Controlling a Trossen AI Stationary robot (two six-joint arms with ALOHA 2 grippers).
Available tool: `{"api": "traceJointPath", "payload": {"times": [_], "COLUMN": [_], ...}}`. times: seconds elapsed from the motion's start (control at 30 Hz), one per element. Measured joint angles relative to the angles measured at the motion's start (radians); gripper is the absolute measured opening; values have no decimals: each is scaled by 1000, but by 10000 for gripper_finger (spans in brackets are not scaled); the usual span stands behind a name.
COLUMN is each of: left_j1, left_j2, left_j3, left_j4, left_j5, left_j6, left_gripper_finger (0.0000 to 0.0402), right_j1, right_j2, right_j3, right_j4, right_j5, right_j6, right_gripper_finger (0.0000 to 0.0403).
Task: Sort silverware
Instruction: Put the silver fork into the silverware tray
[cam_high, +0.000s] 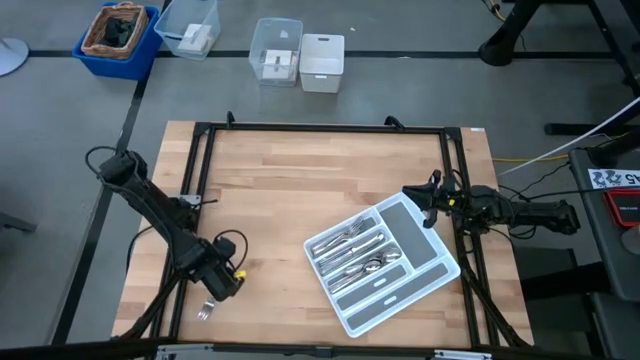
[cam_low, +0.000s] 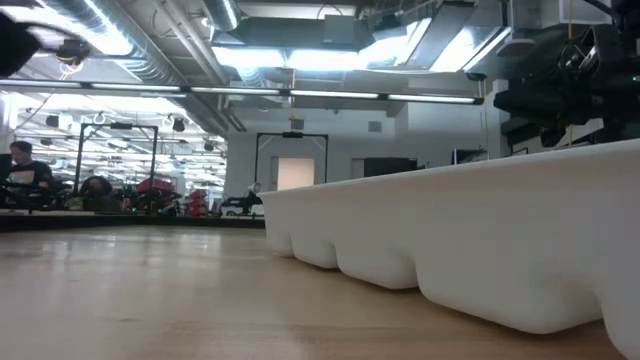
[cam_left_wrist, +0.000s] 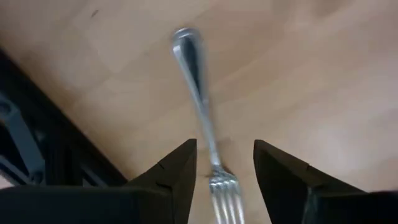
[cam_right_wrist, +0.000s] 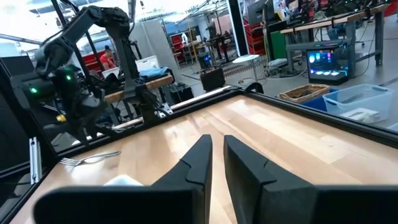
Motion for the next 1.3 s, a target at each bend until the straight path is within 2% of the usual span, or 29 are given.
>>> {"api": "traceJointPath", "payload": {"times": [0.17, 0.37, 0.53, 0.7, 0.87, 0.97, 1.13, 1.2, 1.3], "left_j1": [-26, -73, -101, -108, -108, -108, -109, -109, -109], "left_j2": [0, 0, 0, -2, -4, -3, -2, -2, -2], "left_j3": [-81, -167, -230, -282, -298, -299, -300, -300, -302], "left_j4": [77, 267, 282, 377, 388, 382, 380, 383, 402], "left_j5": [36, 44, 45, 45, 53, 57, 62, 60, 51], "left_j6": [-82, -146, -229, -235, -268, -285, -289, -296, -314], "left_gripper_finger": [144, 143, 143, 143, 139, 111, 22, 11, 15], "right_j1": [0, 0, 0, 0, 0, 0, 0, 0, 0], "right_j2": [0, 0, 0, 0, 0, 0, 0, 0, 0], "right_j3": [0, 0, -1, -1, -1, -1, -1, -1, -1], "right_j4": [0, 0, 0, 0, 0, 0, 0, 1, 1], "right_j5": [0, 1, 1, 1, 2, 2, 2, 2, 2], "right_j6": [0, 0, 0, 0, 0, 0, 0, 0, 0], "right_gripper_finger": [46, 46, 46, 46, 46, 46, 46, 46, 46]}}
